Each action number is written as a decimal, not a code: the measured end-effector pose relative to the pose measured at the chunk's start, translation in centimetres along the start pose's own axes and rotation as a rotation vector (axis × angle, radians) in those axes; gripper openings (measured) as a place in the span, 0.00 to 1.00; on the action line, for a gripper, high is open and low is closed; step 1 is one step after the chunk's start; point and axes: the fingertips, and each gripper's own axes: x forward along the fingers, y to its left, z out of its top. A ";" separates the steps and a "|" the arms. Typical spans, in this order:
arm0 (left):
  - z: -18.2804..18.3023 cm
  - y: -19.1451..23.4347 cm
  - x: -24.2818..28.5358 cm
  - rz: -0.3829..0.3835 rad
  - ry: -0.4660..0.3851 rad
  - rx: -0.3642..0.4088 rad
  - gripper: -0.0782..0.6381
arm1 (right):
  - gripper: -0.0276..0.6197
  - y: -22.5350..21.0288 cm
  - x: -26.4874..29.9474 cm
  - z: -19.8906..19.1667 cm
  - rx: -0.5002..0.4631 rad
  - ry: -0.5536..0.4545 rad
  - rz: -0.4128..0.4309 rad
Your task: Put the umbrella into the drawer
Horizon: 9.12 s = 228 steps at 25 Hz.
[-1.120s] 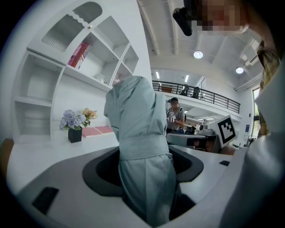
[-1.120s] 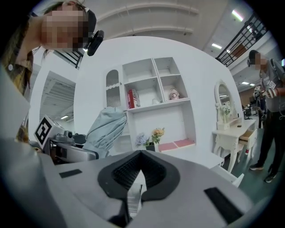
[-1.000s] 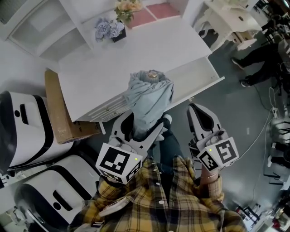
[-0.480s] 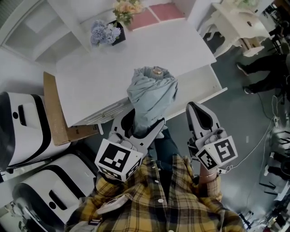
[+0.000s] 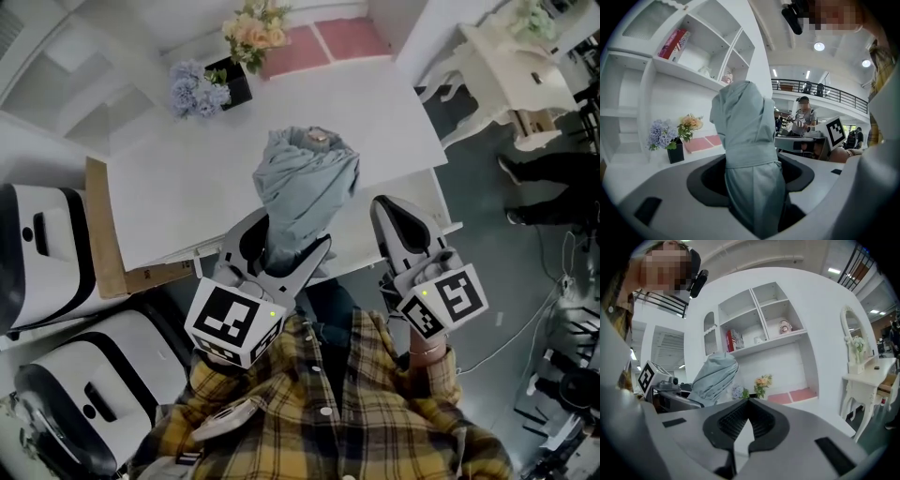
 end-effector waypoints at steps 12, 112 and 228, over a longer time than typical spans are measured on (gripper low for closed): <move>1.4 1.0 3.6 0.024 0.027 0.000 0.55 | 0.07 -2.9 2.6 0.9 0.022 0.012 0.072; -35.1 -1.7 20.1 -0.440 0.753 0.374 0.57 | 0.07 -8.2 -2.5 -22.2 0.349 0.314 -0.279; 2.5 0.8 2.4 -0.049 -0.149 0.207 0.14 | 0.07 4.1 4.3 1.0 -0.051 0.006 0.284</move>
